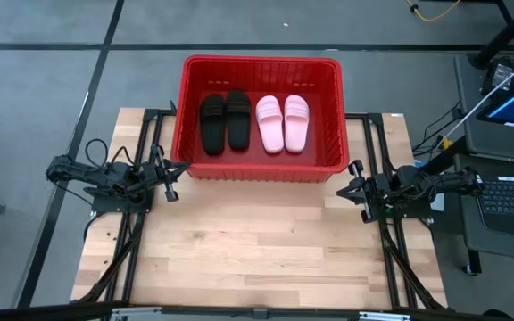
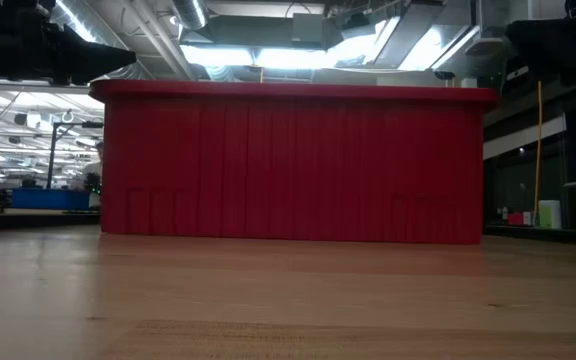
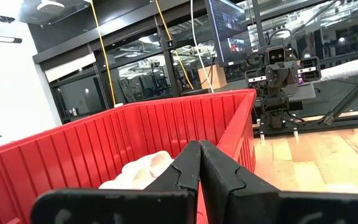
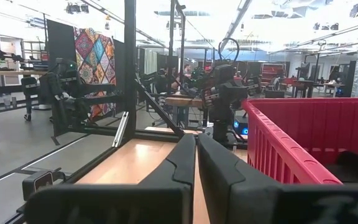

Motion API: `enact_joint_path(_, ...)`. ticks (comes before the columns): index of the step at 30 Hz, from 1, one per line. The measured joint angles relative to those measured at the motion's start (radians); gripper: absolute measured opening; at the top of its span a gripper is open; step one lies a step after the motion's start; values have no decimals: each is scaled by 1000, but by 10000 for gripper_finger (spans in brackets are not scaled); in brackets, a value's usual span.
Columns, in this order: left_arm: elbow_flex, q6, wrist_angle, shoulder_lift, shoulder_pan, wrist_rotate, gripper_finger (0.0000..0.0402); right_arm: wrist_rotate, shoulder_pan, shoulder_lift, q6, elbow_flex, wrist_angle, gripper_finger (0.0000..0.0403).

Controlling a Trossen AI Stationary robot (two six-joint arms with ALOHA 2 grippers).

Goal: Pick and place slides into bin
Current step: Return to Home Position

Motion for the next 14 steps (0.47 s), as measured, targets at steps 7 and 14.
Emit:
enact_joint_path(7,0,0,0,0,0,0,8,0,0,0,0,0,0,22)
enact_joint_path(14,0,0,0,0,0,0,4,0,0,0,1,0,0,22)
